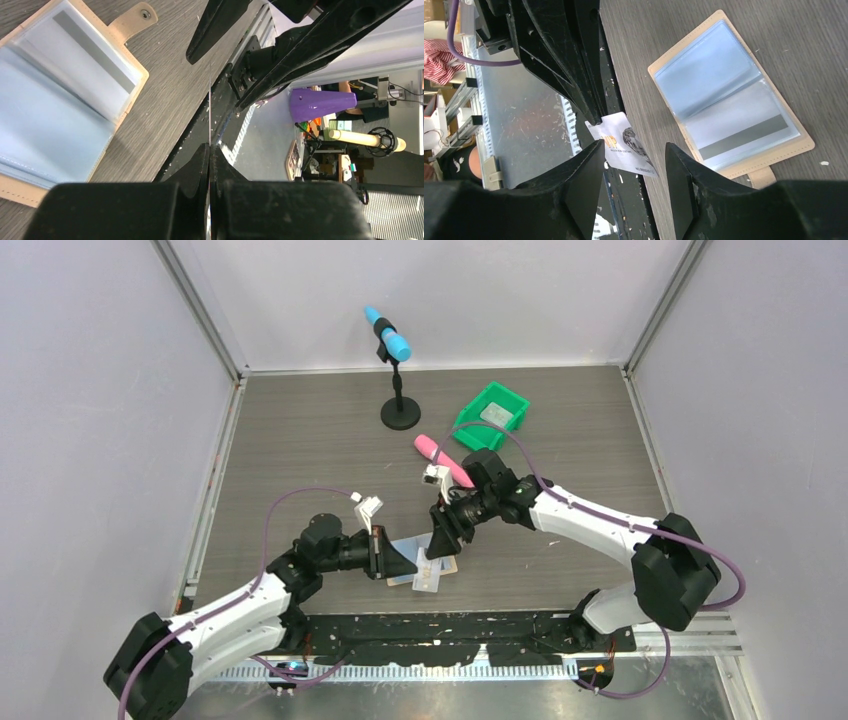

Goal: Take the credit cards out of the card holder
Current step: Remove the credit card from the card holder.

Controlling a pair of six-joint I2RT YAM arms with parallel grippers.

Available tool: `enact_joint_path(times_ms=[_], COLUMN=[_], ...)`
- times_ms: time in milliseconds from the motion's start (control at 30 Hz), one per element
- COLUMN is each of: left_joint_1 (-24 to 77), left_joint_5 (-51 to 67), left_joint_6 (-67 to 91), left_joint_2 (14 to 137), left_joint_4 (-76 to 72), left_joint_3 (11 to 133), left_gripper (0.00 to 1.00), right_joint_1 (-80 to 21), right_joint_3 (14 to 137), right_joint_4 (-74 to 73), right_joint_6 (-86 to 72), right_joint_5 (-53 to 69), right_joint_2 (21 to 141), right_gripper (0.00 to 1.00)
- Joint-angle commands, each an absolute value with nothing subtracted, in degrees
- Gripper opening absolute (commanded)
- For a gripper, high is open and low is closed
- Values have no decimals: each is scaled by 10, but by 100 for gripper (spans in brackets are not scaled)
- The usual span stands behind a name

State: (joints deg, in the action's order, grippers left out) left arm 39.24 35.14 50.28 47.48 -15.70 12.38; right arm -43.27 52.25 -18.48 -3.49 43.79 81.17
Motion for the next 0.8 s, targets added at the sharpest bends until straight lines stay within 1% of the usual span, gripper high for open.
enact_joint_path(times_ms=[0, 67, 133, 167, 200, 233, 267, 300, 367, 433, 567, 667, 733, 767], left_joint_1=[390, 390, 389, 389, 390, 389, 389, 389, 389, 390, 389, 390, 389, 390], left_joint_5=[374, 375, 375, 375, 375, 373, 372, 372, 370, 365, 349, 328, 293, 277], left_joint_6=[508, 508, 506, 506, 506, 506, 506, 507, 507, 501, 475, 446, 425, 414], left_joint_2=[475, 476, 477, 480, 482, 484, 486, 486, 488, 489, 480, 462, 443, 435], left_joint_4=[-206, -208, -207, -207, -209, -210, -211, -213, -214, -205, -143, -81, -30, -8], left_joint_3=[124, 124, 126, 126, 125, 125, 124, 124, 125, 129, 150, 173, 194, 202], left_gripper=[0, 0, 0, 0, 0, 0, 0, 0, 0, 1, 28, 54, 70, 96], right_joint_1=[-432, -432, -432, -432, -432, -432, -432, -432, -432, -432, -432, -424, -412, -406], right_joint_3=[535, 533, 529, 529, 527, 526, 523, 522, 520, 517, 518, 520, 519, 519], right_joint_4=[-168, -169, -168, -166, -166, -165, -165, -164, -163, -163, -163, -163, -163, -163], right_joint_6=[-26, -23, -23, -22, -23, -21, -21, -21, -22, -25, -37, -52, -71, -77], right_joint_5=[478, 483, 490, 491, 493, 495, 501, 504, 511, 513, 493, 470, 459, 450], right_joint_2=[810, 810, 810, 810, 810, 809, 808, 808, 804, 800, 788, 779, 773, 769], right_gripper=[54, 50, 42, 33, 28, 20, 16, 9, 6, 5, 5, 5, 5, 5])
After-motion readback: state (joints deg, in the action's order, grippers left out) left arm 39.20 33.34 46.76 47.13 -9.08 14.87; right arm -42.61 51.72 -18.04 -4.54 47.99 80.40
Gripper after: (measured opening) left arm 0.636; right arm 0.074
